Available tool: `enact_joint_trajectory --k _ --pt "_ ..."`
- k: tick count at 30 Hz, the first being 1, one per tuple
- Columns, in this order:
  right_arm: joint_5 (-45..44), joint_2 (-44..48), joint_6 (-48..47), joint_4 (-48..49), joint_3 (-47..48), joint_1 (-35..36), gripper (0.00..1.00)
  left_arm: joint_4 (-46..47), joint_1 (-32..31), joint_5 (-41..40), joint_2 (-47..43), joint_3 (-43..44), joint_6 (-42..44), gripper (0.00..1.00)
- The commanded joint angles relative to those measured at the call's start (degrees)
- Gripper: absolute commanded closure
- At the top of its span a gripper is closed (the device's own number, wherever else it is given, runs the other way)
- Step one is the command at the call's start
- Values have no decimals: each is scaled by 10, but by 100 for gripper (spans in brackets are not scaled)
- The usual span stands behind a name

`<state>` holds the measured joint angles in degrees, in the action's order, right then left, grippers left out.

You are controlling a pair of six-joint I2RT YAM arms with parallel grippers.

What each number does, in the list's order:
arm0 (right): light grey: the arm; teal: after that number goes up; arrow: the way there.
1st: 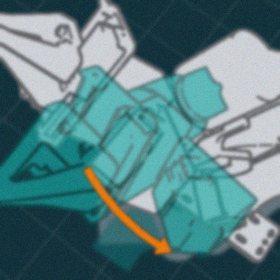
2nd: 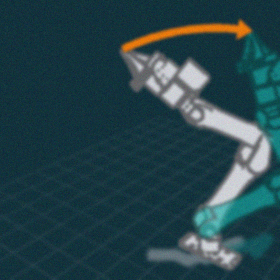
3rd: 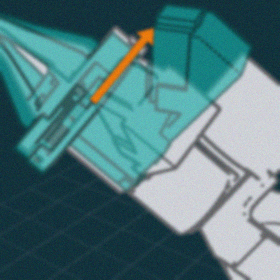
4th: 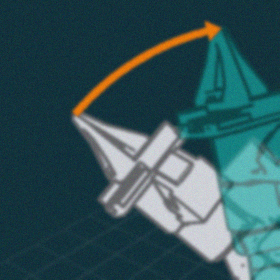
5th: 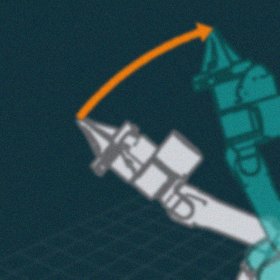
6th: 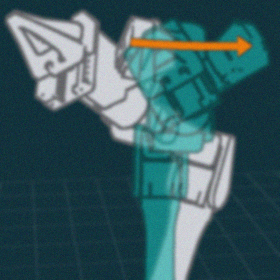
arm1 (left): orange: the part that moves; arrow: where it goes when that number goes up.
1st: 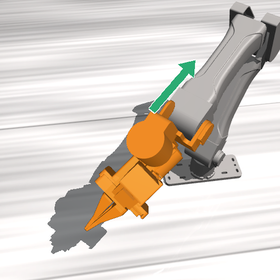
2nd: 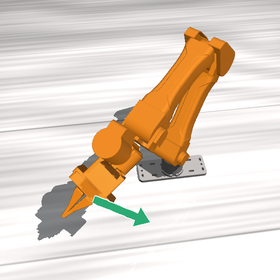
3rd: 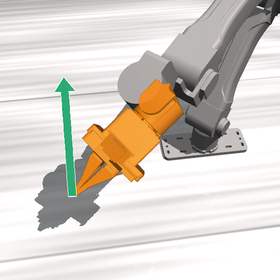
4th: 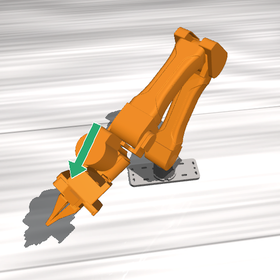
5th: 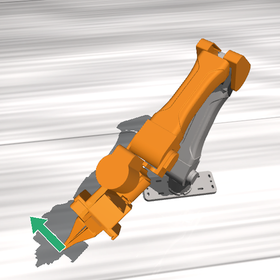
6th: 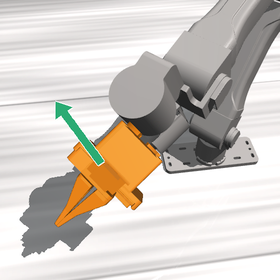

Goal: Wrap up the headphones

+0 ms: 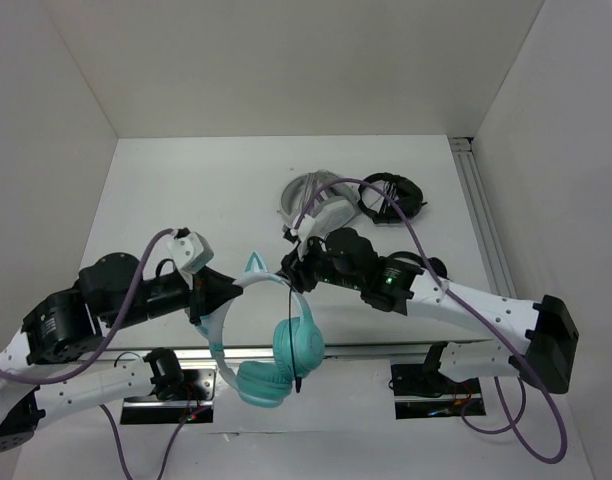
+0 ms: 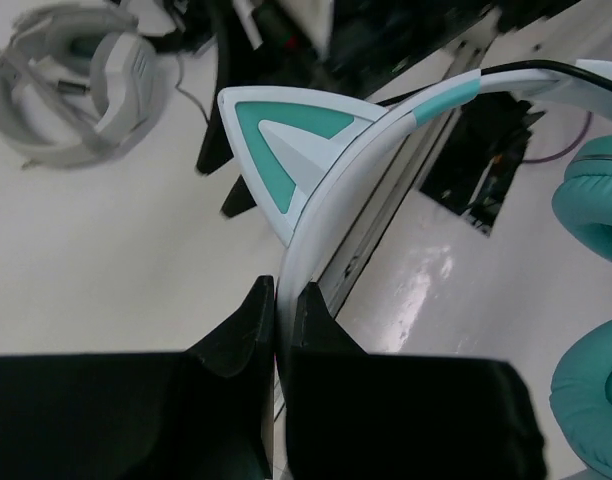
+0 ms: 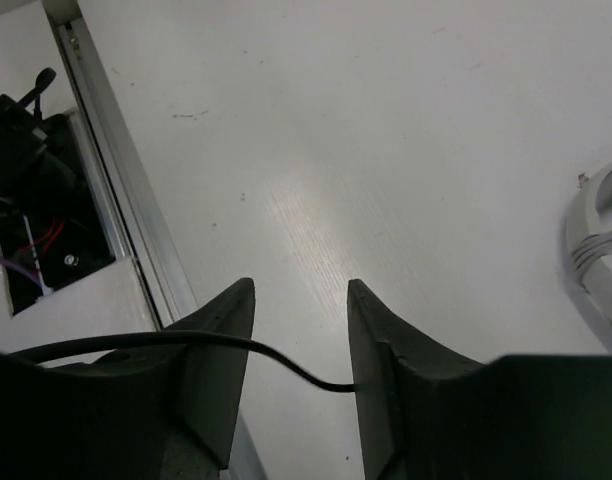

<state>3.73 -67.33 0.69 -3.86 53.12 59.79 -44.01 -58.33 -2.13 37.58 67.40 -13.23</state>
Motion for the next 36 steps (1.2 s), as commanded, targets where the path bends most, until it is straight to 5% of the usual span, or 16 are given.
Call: enact_joint_trajectory --k 1,3,9,14,21,22,23,32,36 --pt "27 -42 14 123 -20 -6 48 124 -4 64 -15 17 -44 100" --pt "33 -64 19 198 -36 -12 40 124 -4 70 -8 17 -58 100" --pt "27 -184 32 319 -43 -41 38 124 -4 32 -8 23 -85 100" --pt "94 -280 73 380 -23 -78 39 113 -4 -79 -14 52 -137 100" --pt "139 -344 139 520 -92 -78 70 68 -4 -288 34 113 -197 100" --pt "139 -351 145 545 -104 -78 96 68 -4 -312 40 113 -197 100" --pt "139 -351 156 553 -104 -78 100 61 -4 -327 52 118 -220 100" --pt "73 -278 157 557 -201 -38 100 -64 3 -561 110 140 -385 100" --pt "-70 -198 149 488 -241 69 100 -105 60 -608 130 128 -441 100"
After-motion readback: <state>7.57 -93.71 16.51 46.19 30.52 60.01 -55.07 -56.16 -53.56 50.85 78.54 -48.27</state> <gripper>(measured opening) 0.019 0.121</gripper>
